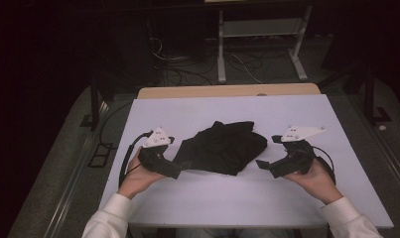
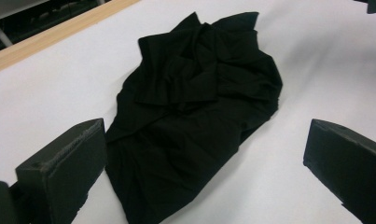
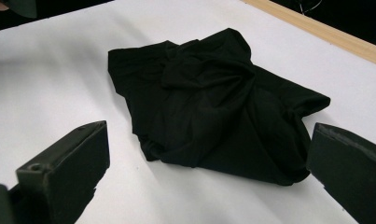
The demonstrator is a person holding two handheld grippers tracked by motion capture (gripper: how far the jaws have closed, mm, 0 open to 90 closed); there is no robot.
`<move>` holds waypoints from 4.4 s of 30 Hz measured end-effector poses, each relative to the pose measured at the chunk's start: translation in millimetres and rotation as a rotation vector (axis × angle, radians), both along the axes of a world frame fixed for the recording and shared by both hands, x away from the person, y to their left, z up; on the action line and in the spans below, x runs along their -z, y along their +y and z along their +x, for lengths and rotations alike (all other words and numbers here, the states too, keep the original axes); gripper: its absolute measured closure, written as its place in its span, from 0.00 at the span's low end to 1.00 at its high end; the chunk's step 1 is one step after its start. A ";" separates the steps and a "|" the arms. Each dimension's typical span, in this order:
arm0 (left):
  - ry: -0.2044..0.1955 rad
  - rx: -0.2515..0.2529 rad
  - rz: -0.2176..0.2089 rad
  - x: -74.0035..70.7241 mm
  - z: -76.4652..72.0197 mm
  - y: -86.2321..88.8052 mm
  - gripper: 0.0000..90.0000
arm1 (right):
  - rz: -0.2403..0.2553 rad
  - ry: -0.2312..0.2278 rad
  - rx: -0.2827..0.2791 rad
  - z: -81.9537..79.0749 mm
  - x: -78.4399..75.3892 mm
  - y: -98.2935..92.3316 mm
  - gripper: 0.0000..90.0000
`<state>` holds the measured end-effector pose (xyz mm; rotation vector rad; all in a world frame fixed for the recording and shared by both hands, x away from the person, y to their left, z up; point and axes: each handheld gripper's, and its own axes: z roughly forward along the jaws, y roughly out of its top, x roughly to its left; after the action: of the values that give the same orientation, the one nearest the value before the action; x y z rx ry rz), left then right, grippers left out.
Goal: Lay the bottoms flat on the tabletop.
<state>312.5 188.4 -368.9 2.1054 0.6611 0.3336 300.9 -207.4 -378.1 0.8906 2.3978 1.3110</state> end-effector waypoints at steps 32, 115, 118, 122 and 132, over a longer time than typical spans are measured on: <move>0.077 -0.052 -0.018 20.1 38.6 4.5 0.00 | -0.004 0.053 0.004 46.5 -1.5 14.7 0.00; 0.036 0.034 0.253 77.6 28.4 -64.6 0.93 | 0.082 0.266 0.035 55.1 -31.1 -43.6 0.94; 0.038 0.032 0.254 76.8 27.9 -63.6 0.93 | 0.048 0.344 -0.003 36.8 -13.1 -46.0 0.94; 0.038 0.031 0.245 75.4 26.7 -61.3 0.94 | 0.037 0.462 -0.066 12.2 13.2 -44.3 0.94; 0.060 0.048 0.200 67.4 24.8 -54.9 0.96 | -0.007 0.516 -0.215 -22.0 29.4 -16.4 0.55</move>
<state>337.3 133.5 -436.3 2.3253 0.6328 0.3226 278.8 -223.8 -407.5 1.1048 2.9596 1.2614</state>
